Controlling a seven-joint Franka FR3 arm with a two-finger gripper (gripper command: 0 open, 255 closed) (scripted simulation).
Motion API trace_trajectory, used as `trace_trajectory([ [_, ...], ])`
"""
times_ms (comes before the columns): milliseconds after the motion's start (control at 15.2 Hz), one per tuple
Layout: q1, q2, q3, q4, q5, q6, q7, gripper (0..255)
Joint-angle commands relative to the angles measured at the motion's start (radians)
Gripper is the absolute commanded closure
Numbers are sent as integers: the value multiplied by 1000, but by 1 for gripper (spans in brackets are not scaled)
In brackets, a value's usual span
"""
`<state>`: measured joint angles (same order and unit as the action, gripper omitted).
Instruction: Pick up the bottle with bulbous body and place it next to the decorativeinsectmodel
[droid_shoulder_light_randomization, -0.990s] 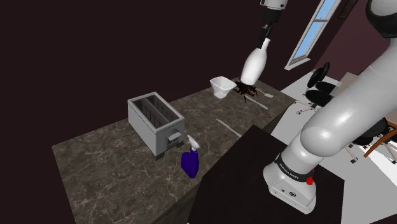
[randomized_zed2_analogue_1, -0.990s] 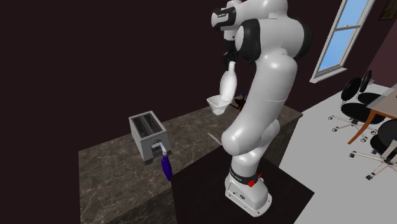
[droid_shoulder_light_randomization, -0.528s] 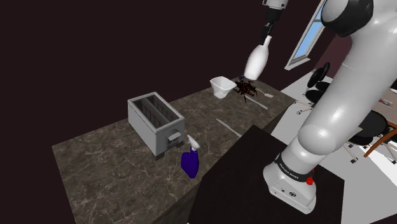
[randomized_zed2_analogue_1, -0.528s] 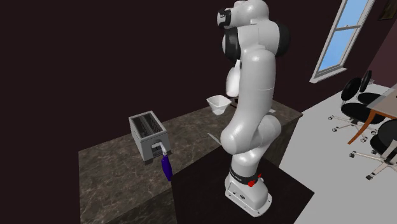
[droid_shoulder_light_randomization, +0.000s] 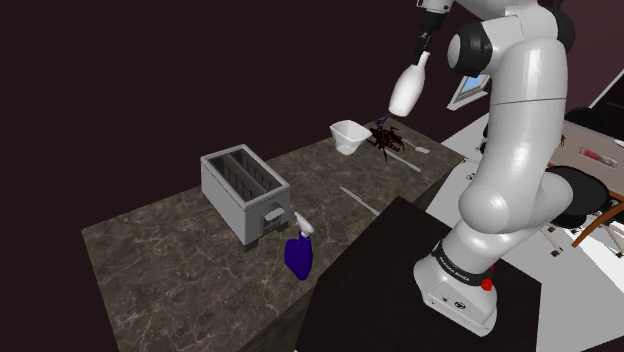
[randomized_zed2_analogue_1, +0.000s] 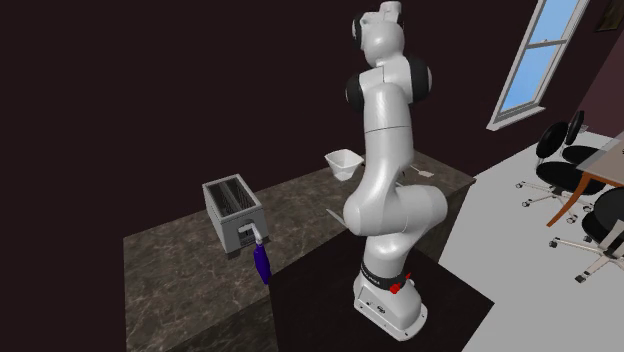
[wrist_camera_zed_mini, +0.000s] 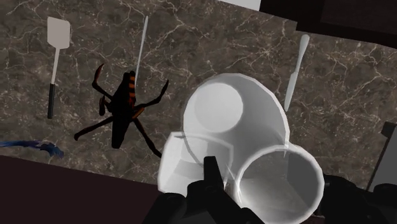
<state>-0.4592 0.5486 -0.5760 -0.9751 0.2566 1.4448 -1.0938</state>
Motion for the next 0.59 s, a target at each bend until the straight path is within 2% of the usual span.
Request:
trace_trajectory([
  [0,-11,21,4,8,9,12,-7,255],
  [528,41,-26,-3,-183,-12,152,-12,255],
])
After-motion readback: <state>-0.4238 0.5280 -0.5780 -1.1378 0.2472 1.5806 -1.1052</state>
